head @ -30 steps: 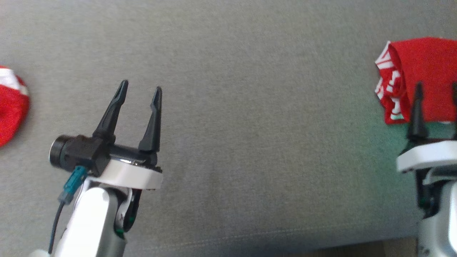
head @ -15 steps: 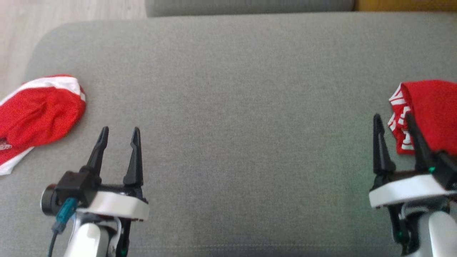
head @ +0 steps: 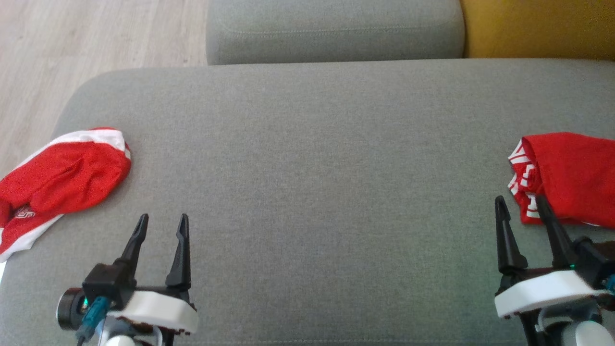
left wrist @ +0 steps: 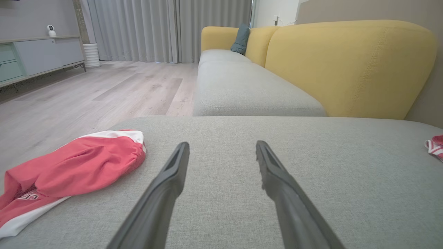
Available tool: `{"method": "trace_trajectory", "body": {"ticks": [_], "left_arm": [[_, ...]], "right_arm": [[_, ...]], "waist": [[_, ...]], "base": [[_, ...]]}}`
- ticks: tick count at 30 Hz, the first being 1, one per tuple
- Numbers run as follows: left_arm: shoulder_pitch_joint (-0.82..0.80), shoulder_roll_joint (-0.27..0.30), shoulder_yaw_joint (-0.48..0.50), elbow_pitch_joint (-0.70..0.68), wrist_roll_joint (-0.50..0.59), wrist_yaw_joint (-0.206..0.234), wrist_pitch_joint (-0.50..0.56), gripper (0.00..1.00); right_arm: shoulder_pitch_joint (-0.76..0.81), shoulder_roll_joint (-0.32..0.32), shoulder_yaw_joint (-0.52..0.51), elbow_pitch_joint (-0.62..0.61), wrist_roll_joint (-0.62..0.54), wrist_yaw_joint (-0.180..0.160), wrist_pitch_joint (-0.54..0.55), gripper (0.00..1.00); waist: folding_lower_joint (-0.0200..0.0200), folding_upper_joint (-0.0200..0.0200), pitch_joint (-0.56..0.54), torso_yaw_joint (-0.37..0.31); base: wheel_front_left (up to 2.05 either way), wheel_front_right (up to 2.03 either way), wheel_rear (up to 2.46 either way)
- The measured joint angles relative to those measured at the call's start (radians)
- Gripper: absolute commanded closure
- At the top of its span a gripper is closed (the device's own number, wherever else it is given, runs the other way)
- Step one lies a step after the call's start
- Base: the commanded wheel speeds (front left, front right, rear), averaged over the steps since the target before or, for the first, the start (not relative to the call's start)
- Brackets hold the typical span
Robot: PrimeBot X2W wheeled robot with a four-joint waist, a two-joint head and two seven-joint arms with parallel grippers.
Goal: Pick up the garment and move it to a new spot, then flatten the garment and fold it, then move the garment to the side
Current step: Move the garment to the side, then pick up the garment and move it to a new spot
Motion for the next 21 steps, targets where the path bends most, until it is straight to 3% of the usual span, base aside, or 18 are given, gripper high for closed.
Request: {"method": "trace_trajectory", "body": {"ticks": [21], "left_arm": [[0.016, 0.007, -0.011, -0.003, 0.0, 0.02, 0.014, 0.0]], "right_arm": [[0.019, 0.0, 0.011, -0.005, 0.001, 0.0, 0.017, 0.0]], "waist": [[0.0, 0.0, -0.02, -0.016]], "base": [[0.0, 0.0, 0.0]]}}
